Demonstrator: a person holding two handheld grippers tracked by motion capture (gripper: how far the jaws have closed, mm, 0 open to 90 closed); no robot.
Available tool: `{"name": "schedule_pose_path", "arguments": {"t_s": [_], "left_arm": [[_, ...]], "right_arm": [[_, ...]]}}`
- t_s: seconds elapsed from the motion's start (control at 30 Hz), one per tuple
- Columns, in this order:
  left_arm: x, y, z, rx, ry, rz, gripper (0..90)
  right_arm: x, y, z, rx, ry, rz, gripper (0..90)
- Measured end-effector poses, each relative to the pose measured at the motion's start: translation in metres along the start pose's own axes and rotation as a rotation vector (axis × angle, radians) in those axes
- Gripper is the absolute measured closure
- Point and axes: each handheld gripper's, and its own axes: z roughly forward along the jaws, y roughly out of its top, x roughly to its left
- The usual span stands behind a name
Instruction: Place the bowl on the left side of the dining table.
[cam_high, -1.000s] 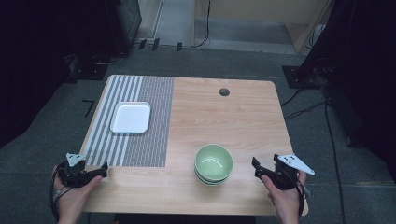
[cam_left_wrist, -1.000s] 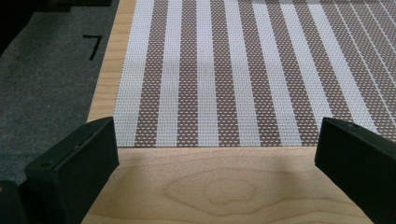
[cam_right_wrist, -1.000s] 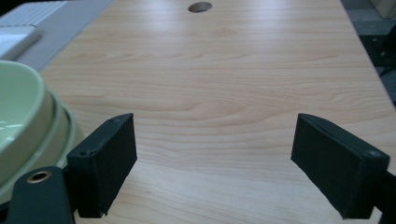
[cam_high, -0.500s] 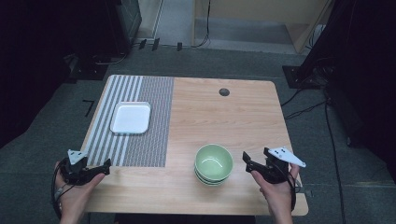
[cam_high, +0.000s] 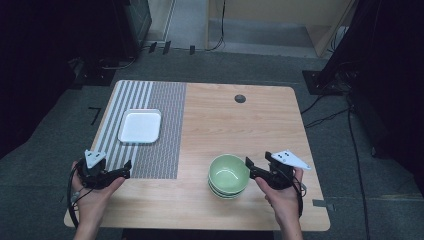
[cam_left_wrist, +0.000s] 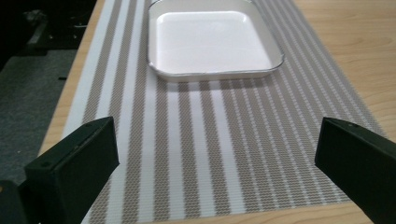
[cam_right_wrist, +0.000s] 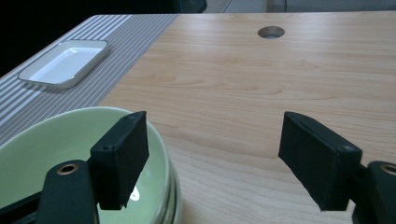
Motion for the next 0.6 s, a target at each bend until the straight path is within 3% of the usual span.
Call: {"name": "schedule_pose_path", "arguments": {"t_s": [0.27,0.4,0.43,0.6], "left_arm": [[-0.024,0.014,0.001,-0.030,-0.048,-0.004,0.0],[-0.045,0.019,0.004,-0.039,-0.097,0.020,0.0],[-0.054,0.021,0.006,-0.033,-0.122,0.040,0.0],[-0.071,0.023,0.006,-0.032,-0.173,0.055,0.0]], "right_arm": [[0.011,-0.001,-0.002,-0.013,-0.003,-0.026,35.4],[0.015,-0.002,-0.002,-0.011,0.032,-0.024,42.4],[0.016,-0.003,-0.002,-0.009,0.054,-0.023,47.8],[0.019,-0.004,0.000,0.009,0.106,-0.030,58.1]]}}
